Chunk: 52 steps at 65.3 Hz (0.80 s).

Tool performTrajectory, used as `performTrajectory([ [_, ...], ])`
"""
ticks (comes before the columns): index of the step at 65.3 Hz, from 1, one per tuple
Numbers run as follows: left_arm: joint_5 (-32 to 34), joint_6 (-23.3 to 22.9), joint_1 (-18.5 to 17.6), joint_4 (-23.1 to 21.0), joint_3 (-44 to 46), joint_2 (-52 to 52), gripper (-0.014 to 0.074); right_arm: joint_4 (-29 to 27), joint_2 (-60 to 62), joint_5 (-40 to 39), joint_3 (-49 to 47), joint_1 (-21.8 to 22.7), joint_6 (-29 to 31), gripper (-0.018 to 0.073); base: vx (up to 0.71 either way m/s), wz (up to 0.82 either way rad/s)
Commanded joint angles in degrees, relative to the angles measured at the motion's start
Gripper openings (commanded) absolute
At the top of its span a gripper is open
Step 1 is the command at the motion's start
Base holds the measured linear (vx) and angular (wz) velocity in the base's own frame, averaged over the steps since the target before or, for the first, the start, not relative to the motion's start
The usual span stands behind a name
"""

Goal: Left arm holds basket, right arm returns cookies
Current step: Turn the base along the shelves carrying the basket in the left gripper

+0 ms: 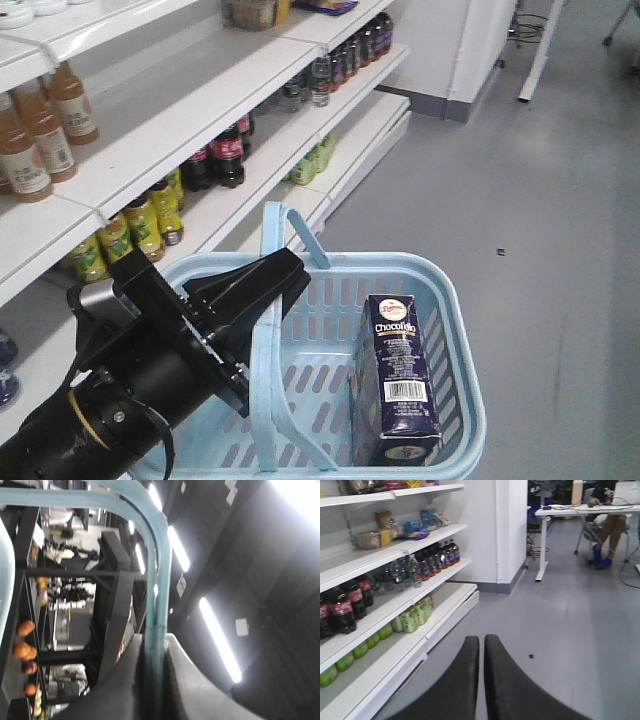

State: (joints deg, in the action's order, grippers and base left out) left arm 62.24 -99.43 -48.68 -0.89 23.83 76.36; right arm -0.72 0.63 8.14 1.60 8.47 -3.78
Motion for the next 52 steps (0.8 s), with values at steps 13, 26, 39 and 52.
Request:
performTrajectory([
  [13,9.99,-0.25,-0.37,-0.26,1.59,-1.76,-0.0003,0.41,0.72,-4.36,1.03,0.10,0.53,-0.0006,0.03,-0.56],
  [26,9.99,-0.25,-0.37,-0.26,1.59,-1.76,-0.0003,0.41,0.72,-4.36,1.03,0.10,0.53,-0.0006,0.03,-0.50],
  [39,9.99,-0.25,-0.37,-0.26,1.59,-1.76,-0.0003,0.41,0.72,-4.36,1.03,0.10,0.53,-0.0006,0.02,-0.40],
  [52,9.99,-0.25,-0.37,-0.26,1.59,-1.76,-0.0003,0.41,0.72,-4.36,1.03,0.10,0.53,-0.0006,0.02,-0.20],
])
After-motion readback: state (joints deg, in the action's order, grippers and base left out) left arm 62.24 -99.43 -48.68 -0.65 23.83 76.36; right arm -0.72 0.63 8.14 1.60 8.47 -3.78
